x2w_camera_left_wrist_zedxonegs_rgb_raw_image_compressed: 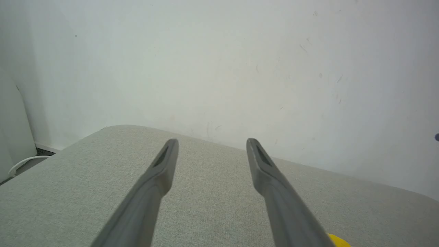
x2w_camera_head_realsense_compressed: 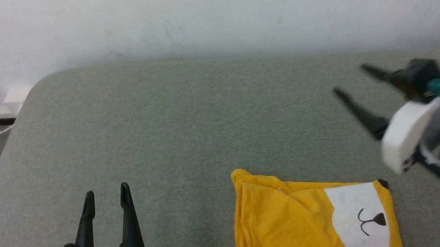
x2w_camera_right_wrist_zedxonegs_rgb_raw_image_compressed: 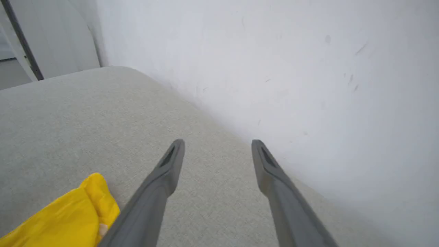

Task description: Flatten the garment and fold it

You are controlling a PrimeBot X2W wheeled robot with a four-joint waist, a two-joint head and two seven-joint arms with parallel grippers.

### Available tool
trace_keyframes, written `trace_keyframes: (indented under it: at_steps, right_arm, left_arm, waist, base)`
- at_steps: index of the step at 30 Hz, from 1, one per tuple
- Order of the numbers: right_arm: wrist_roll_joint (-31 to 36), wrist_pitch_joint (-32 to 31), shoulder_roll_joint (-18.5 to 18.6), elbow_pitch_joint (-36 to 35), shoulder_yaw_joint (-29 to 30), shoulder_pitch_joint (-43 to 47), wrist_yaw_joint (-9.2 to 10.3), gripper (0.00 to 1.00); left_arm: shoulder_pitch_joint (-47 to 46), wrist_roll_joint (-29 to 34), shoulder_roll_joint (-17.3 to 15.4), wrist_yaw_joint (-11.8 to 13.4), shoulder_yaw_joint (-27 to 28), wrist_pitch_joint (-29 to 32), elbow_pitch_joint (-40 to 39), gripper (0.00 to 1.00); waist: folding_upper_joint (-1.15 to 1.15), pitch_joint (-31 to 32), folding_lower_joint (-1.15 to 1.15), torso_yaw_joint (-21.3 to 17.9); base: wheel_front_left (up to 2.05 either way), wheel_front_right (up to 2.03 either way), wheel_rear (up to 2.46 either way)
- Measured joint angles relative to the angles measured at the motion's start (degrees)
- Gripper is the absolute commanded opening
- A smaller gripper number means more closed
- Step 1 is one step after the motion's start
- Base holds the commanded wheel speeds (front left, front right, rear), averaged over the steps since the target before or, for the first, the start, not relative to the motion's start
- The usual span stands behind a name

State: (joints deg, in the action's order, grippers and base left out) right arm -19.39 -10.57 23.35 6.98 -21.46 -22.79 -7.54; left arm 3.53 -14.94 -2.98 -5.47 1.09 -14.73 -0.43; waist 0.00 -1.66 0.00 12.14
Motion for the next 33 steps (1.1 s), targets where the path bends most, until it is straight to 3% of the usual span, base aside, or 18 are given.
trace_keyframes:
  at_steps: [7,14,23,29,33]
  right_arm:
    - [4.7,12.6,1.5,-1.5,11.0,7.3,-0.01,1.0]
    - [5.6,19.8,-5.3,-7.8,21.3,19.6,0.0,1.0]
    - [8.8,21.5,-14.2,-14.3,23.2,29.9,0.0,1.0]
    - [9.3,22.3,-17.0,-14.6,23.8,30.7,0.0,1.0]
    - [8.3,19.7,-16.9,-14.2,22.8,31.0,0.0,1.0]
  left_arm:
    - [0.2,0.5,0.0,0.0,-0.4,0.0,-0.6,1.0]
    - [0.3,1.5,0.0,0.0,-1.1,0.0,-1.1,1.0]
    - [1.3,3.7,0.0,0.5,-1.6,0.0,-0.9,1.0]
    - [1.4,4.9,0.0,0.5,-1.7,0.0,-1.1,1.0]
    - [1.4,4.9,0.0,0.5,-2.2,0.0,-1.5,1.0]
  waist:
    - [0.0,0.5,0.0,-3.3]
    - [0.0,0.0,0.0,-5.7]
    - [0.0,-0.7,0.0,-7.2]
    - [0.0,-1.3,0.0,-7.7]
    - [0.0,-1.9,0.0,-7.6]
  base:
    - [0.0,0.0,0.0]
    - [0.0,0.0,0.0]
    - [0.0,0.0,0.0]
    - [0.0,0.0,0.0]
    - [0.0,0.0,0.0]
